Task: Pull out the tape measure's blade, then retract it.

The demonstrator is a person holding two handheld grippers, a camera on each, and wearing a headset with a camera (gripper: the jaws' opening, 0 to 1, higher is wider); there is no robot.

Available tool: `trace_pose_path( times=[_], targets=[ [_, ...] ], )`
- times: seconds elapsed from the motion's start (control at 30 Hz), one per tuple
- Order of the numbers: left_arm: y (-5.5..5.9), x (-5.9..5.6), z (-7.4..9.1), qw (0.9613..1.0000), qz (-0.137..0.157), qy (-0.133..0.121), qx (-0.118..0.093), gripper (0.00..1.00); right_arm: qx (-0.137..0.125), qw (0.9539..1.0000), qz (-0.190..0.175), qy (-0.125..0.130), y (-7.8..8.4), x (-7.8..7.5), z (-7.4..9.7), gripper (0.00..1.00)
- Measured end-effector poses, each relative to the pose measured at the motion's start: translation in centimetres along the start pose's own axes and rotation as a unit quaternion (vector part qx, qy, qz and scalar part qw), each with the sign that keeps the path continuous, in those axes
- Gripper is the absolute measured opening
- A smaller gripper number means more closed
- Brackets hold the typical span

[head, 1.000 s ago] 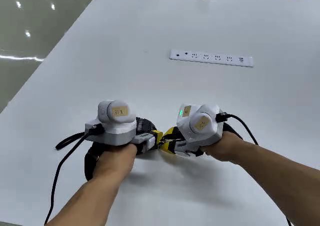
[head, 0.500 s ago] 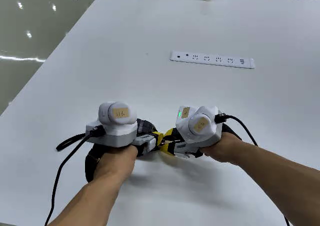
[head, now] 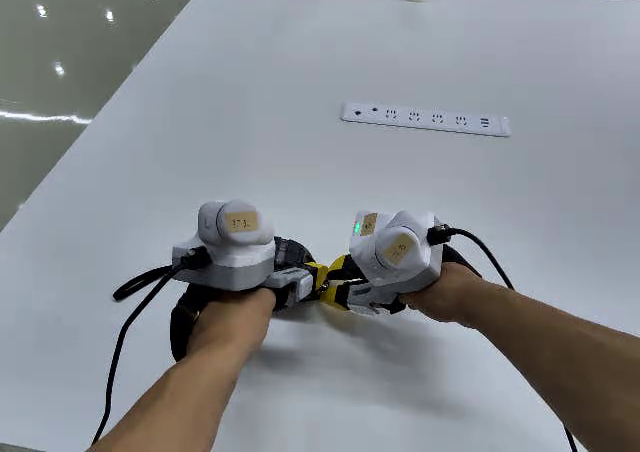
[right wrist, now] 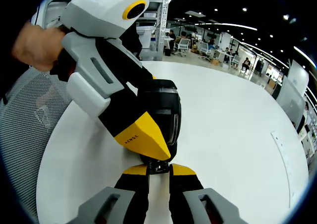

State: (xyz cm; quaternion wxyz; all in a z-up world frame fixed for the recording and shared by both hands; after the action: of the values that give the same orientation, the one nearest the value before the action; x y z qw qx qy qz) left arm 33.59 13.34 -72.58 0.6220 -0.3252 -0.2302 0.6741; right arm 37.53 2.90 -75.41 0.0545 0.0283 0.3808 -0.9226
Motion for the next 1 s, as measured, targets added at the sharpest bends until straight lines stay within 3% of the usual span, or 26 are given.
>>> trace_pose_path(
  times=[0.6,1.0],
  targets=[
    [-0.1,-0.1,0.1,1.0,0.005,-0.003,0.003,0.61,0.007,1.0,0.006,0.003,0.0,0.0,0.2,0.13],
    [0.0,-0.1,0.4,0.9999,-0.01,0.001,0.007,0.62,0.004,0.9999,-0.004,0.009,0.1,0.3,1.1,0.16]
  ],
)
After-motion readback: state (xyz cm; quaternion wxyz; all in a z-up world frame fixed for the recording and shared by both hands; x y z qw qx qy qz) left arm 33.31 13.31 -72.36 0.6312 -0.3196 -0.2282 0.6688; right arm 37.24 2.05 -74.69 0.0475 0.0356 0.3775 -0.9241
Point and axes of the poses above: the centre of the closed fingertips' face, and the gripper's own axes: z roughly backward along the fingers, x roughly to its left, y roughly out of its underside, the point moved 7 cm from there along z, roughly backward along the fingers, and after that the axes turned 1 degree about y, right-handed, at the moved point
